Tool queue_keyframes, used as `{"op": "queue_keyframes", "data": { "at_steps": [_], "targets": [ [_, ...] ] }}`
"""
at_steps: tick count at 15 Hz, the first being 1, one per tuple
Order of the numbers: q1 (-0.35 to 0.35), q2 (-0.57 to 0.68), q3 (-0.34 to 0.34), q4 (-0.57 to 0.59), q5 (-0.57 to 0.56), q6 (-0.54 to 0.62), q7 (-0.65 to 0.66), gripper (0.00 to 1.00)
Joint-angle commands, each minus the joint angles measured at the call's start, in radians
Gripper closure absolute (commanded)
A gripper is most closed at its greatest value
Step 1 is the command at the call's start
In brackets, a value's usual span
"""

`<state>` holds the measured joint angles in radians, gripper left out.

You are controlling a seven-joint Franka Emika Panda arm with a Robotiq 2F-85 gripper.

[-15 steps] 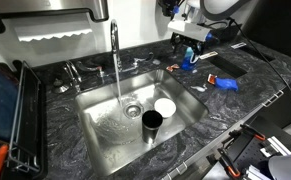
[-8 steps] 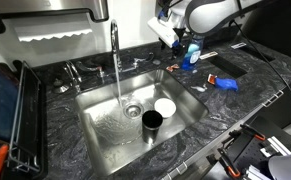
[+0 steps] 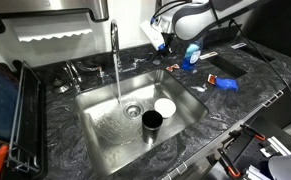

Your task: Turn off the faucet of the sink.

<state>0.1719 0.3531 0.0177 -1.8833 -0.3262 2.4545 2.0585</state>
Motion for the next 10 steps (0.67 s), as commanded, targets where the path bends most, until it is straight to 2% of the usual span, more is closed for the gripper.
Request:
{"op": "queue_keyframes", "data": {
  "at_steps": [1, 10],
  "targets": [
    [0.002, 0.056, -0.011, 0.055, 0.069, 0.034, -0.036, 1.0],
    [0.03, 0.162, -0.026, 0.177, 0.12, 0.018, -0.05, 1.0]
  ]
}}
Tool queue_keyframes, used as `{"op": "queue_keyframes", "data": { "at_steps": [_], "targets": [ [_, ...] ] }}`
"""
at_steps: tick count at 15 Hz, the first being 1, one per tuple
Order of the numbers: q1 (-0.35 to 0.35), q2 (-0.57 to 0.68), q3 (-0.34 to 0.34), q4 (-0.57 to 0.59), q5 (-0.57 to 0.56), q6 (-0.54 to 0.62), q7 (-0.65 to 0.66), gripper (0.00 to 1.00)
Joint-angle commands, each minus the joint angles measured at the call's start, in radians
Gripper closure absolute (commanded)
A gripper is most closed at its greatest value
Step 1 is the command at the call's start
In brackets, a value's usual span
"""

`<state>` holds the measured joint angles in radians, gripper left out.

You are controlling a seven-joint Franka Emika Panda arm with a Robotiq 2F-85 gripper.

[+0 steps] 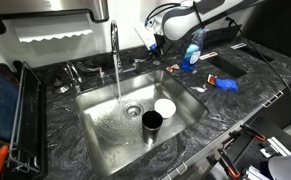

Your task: Turn off the faucet of the sink.

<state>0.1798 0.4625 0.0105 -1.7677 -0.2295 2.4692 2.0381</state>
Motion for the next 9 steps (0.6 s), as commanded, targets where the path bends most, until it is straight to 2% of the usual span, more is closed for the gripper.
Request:
{"op": "queue_keyframes", "data": {
  "at_steps": [1, 9],
  "targets": [
    [0.024, 0.065, -0.021, 0.078, 0.021, -0.001, -0.032, 1.0],
    [0.052, 0.151, -0.098, 0.178, -0.03, -0.001, -0.025, 1.0]
  ]
}}
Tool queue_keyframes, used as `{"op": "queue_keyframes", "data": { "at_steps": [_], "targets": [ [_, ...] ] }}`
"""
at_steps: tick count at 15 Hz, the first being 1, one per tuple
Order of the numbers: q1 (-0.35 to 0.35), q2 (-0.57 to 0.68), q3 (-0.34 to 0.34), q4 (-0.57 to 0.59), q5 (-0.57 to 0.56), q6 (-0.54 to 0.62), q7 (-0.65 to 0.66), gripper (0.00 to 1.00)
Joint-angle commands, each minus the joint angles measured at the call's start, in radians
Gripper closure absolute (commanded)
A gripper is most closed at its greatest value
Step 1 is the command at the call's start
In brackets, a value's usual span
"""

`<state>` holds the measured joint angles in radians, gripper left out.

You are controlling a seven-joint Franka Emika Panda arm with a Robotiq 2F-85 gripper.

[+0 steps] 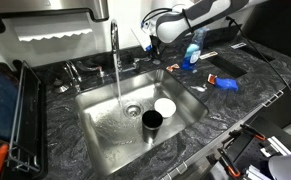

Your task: Turn off the faucet of the sink.

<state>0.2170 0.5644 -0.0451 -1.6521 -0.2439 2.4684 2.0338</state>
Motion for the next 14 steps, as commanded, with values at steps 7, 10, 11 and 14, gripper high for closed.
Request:
{"op": "queue_keyframes", "data": {
  "at_steps": [7, 10, 11, 14],
  "targets": [
    [-0.005, 0.119, -0.065, 0.151, 0.005, 0.034, -0.069, 1.0],
    [-0.029, 0.14, -0.049, 0.188, 0.059, 0.04, -0.093, 1.0],
    [-0.032, 0.15, -0.043, 0.208, 0.08, 0.037, -0.101, 1.0],
    [-0.028, 0.174, -0.033, 0.262, 0.129, 0.028, -0.11, 1.0]
  ]
}}
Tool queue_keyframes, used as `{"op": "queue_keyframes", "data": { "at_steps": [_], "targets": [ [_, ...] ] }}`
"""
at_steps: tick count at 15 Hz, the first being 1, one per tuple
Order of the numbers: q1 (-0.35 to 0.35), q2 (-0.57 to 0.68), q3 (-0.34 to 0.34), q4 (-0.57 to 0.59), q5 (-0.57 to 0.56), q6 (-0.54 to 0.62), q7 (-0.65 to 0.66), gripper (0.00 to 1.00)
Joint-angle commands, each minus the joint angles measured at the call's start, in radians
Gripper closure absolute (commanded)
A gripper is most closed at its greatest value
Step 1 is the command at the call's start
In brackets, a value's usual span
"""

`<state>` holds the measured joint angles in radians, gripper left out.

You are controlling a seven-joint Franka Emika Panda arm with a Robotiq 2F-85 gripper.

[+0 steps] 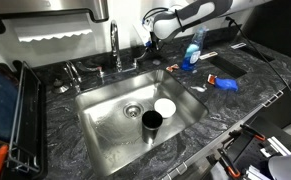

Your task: Turn off the faucet of the sink.

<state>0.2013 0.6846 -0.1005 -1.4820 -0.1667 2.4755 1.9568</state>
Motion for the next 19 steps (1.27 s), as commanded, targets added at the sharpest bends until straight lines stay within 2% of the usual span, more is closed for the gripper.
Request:
{"op": "queue_keyframes", "data": {
  "at_steps": [1, 5, 13, 19],
  "targets": [
    [-0.01, 0.064, 0.026, 0.114, 0.064, 0.017, -0.035, 1.0],
    [0.003, 0.077, 0.027, 0.152, 0.072, -0.035, -0.047, 1.0],
    [-0.004, -0.067, 0.053, 0.119, 0.069, -0.419, -0.202, 1.0],
    [0.006, -0.216, 0.077, 0.068, 0.075, -0.605, -0.237, 1.0]
  ]
}}
